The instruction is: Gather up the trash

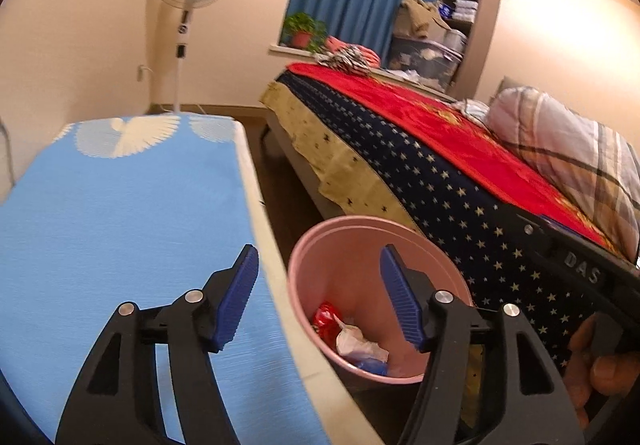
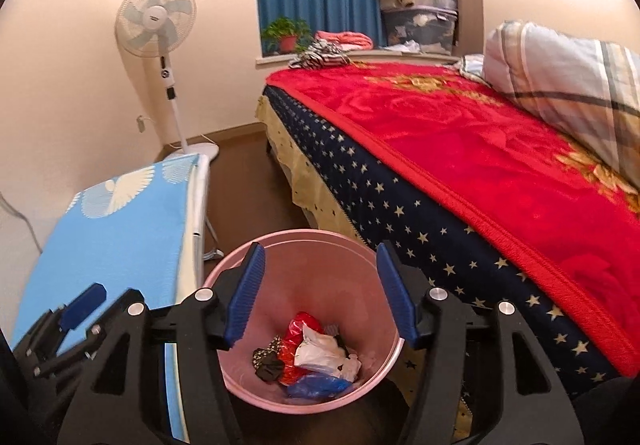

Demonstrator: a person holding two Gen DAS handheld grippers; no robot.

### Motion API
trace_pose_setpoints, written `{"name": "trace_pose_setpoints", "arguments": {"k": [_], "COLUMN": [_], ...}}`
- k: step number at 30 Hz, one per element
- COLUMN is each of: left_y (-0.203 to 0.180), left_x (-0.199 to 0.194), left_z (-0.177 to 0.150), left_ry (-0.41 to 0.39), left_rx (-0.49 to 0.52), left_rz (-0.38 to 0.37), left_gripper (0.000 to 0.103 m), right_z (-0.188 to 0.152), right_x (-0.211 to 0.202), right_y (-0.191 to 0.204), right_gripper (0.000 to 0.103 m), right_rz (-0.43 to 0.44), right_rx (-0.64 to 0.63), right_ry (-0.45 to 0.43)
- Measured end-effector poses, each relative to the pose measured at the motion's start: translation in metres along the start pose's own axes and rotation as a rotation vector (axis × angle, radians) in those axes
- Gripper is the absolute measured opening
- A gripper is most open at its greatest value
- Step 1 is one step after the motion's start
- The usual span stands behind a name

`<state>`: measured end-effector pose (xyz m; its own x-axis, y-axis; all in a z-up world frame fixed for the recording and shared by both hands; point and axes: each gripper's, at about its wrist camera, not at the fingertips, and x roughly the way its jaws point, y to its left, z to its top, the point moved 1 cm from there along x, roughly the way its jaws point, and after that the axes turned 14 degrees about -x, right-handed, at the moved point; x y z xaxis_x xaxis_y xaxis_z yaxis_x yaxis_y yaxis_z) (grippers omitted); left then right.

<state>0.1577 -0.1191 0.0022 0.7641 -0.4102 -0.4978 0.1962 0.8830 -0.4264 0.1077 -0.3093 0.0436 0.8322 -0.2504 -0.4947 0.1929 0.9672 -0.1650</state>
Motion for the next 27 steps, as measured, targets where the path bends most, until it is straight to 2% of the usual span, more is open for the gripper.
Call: {"name": "trace_pose_setpoints", "arguments": {"k": [1, 3, 5, 11, 15, 18, 24, 27], "left_y": [0.002, 0.005, 0.007, 0.020, 0.033, 0.043, 0.069, 0.072], "left_x": [-0.006, -0.021, -0.032, -0.064, -0.085, -0.096, -0.111, -0.122], "left_z": [0.001, 0.005, 0.008, 0.010, 0.005, -0.003, -0.026, -0.034], "left_ry": [-0.015, -0.052, -0.080, -0.125, -0.142, -0.156, -0.120, -0.123], "left_rx": [-0.003, -0.010, -0.012, -0.005, -0.053, -0.065, -0.171, -0.164], "left_rz": [0.010, 0.043, 0.075, 0.135, 0.159, 0.209, 0.310, 0.346], "left_gripper": [0.069, 0.082, 0.090, 0.090, 0.090, 0.094, 0.095, 0.095], "right_z": [0.000, -0.002, -0.006, -0.011, -0.015, -0.019, -0.029, -0.037], "right_x": [-0.004, -0.015, -0.026, -0.049, -0.059, -0.064, -0.074, -0.076], "right_y": [0.000, 0.004, 0.009, 0.034, 0.047, 0.055, 0.076, 0.088], "right_gripper": [0.066, 0.079, 0.084, 0.097, 0.098, 0.098, 0.098, 0.098], "right_rz": [0.004, 0.018, 0.030, 0.086, 0.108, 0.118, 0.121, 0.120], "right_rx": [-0.002, -0.007, -0.014, -0.070, -0.085, -0.096, -0.145, -0.184], "right_ry": [-0.006, -0.022, -0.037, -0.073, -0.086, -0.087, -0.090, -0.085]}}
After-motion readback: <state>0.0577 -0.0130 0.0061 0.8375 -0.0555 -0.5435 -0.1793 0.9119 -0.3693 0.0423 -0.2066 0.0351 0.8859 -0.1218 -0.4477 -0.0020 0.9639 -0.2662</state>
